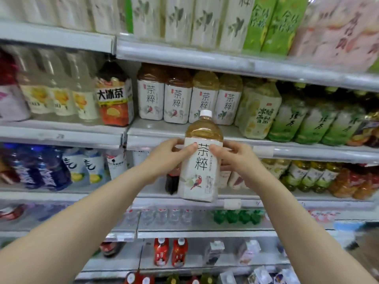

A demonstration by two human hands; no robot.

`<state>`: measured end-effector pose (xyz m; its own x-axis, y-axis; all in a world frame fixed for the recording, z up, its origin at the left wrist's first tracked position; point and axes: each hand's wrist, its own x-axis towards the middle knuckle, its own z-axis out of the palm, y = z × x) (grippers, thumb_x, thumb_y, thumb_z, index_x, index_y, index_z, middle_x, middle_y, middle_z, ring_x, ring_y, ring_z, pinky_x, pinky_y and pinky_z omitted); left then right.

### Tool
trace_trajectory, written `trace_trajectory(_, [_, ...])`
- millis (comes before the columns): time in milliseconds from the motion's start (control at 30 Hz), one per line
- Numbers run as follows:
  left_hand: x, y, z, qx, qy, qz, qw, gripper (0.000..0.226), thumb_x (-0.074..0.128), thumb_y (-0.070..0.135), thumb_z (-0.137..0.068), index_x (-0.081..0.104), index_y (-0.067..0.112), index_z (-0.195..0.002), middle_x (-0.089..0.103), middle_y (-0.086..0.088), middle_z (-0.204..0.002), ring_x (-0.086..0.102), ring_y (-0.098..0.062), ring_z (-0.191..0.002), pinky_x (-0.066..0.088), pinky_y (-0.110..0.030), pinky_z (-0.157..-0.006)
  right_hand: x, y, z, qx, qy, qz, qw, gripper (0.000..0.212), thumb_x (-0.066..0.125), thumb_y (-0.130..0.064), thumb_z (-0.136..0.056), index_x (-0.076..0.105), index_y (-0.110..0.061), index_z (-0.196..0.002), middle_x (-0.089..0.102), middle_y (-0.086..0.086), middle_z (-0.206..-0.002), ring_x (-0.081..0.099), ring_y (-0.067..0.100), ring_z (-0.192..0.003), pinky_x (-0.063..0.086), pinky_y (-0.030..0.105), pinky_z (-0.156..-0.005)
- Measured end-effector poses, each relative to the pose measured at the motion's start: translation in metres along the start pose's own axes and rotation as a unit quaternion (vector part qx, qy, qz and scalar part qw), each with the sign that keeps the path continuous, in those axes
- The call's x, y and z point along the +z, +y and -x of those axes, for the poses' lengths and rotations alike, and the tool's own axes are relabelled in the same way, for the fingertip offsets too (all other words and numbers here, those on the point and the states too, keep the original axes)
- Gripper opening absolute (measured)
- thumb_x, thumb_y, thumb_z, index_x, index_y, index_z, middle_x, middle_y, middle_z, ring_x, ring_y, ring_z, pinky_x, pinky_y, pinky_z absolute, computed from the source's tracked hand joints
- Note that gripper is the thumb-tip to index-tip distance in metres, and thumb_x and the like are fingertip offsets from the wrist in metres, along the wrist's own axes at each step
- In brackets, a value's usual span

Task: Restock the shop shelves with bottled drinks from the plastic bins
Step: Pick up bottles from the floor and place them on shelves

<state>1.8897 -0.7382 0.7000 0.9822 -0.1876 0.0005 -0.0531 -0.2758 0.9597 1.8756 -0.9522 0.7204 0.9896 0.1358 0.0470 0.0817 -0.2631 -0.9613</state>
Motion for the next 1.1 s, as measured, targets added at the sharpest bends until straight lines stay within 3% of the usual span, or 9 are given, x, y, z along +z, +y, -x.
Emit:
trace_trajectory(133, [-0.03,0.009,-0.003,0.021,0.008,-0.007,1.0,0.072,0.065,0.071,-0.072,0.056,0.029,-0.129,0.073,0.004,-0.109,0.072,-0.016,-0.095,0.058,-0.045,-0.088,0.021,-0.019,-0.016,-0.026,0.021,-0.004,0.999,0.031,0.072,-0.029,-0.092,0.067,-0.013,-0.118,0.078,0.003,-0.098,0.076,0.012,-0.083,0.057,0.02,-0.06])
trace_trajectory(267, [-0.053,0.018,-0.008,0.048,0.017,0.001,0.999,0.044,0.062,0.048,-0.091,0.058,0.027,-0.13,0.072,0.004,-0.111,0.071,-0.012,-0.098,0.059,-0.04,-0.086,0.038,-0.033,-0.036,-0.055,0.033,-0.013,0.998,0.038,0.075,-0.027,-0.089,0.065,-0.014,-0.123,0.078,0.001,-0.102,0.075,0.014,-0.091,0.06,0.027,-0.071])
trace_trajectory(400, [-0.075,0.022,-0.018,0.065,0.082,-0.026,0.994,0.044,0.06,0.05,-0.092,0.055,0.026,-0.129,0.07,0.007,-0.112,0.068,-0.008,-0.097,0.059,-0.024,-0.077,0.055,-0.048,-0.062,-0.07,0.029,-0.003,0.997,0.045,0.076,-0.032,-0.088,0.064,-0.012,-0.126,0.077,0.0,-0.105,0.075,0.013,-0.093,0.062,0.036,-0.08])
trace_trajectory(500, [-0.088,0.022,-0.028,0.043,0.138,-0.002,0.99,0.053,0.064,0.054,-0.087,0.051,0.022,-0.127,0.07,-0.001,-0.107,0.07,-0.016,-0.094,0.06,-0.042,-0.082,0.064,-0.057,-0.084,-0.061,0.006,-0.002,0.998,0.04,0.074,-0.033,-0.09,0.065,-0.012,-0.123,0.078,-0.001,-0.1,0.076,0.014,-0.09,0.062,0.036,-0.081])
trace_trajectory(633, [-0.105,0.027,-0.039,0.046,0.176,-0.029,0.983,0.074,0.061,0.073,-0.07,0.052,0.026,-0.126,0.069,0.003,-0.112,0.068,-0.016,-0.098,0.058,-0.046,-0.085,0.075,-0.069,-0.113,-0.055,-0.011,-0.007,0.998,0.038,0.074,-0.031,-0.089,0.065,-0.011,-0.12,0.078,-0.001,-0.097,0.076,0.014,-0.087,0.062,0.032,-0.077])
trace_trajectory(867, [-0.122,0.037,-0.069,0.074,0.224,-0.064,0.97,0.045,0.053,0.054,-0.094,0.056,0.024,-0.128,0.07,0.003,-0.113,0.068,-0.016,-0.099,0.058,-0.044,-0.086,0.088,-0.087,-0.156,-0.078,0.008,0.02,0.997,0.05,0.079,-0.049,-0.08,0.065,-0.02,-0.118,0.076,-0.005,-0.107,0.073,0.014,-0.098,0.06,0.044,-0.09])
trace_trajectory(967, [-0.127,0.039,-0.079,0.089,0.232,-0.114,0.962,0.043,0.049,0.05,-0.097,0.059,0.021,-0.128,0.067,-0.001,-0.116,0.064,-0.017,-0.103,0.054,-0.043,-0.092,0.094,-0.088,-0.17,-0.097,0.038,0.031,0.994,0.098,0.08,-0.077,-0.053,0.061,-0.022,-0.131,0.072,-0.005,-0.122,0.069,0.017,-0.11,0.057,0.047,-0.094])
trace_trajectory(1000, [-0.129,0.038,-0.082,0.087,0.228,-0.134,0.96,0.043,0.051,0.048,-0.097,0.058,0.021,-0.129,0.064,-0.003,-0.12,0.061,-0.019,-0.108,0.051,-0.042,-0.096,0.096,-0.084,-0.176,-0.11,0.04,0.03,0.993,0.101,0.08,-0.078,-0.05,0.06,-0.025,-0.133,0.071,-0.006,-0.124,0.068,0.017,-0.111,0.057,0.046,-0.094])
trace_trajectory(1100, [-0.135,0.033,-0.089,0.08,0.203,-0.206,0.954,0.049,0.063,0.034,-0.093,0.05,0.019,-0.138,0.049,-0.007,-0.136,0.051,-0.022,-0.121,0.039,-0.029,-0.104,0.1,-0.079,-0.185,-0.125,0.042,0.023,0.991,0.072,0.081,-0.064,-0.066,0.063,-0.031,-0.127,0.073,-0.008,-0.116,0.07,0.015,-0.106,0.058,0.039,-0.09])
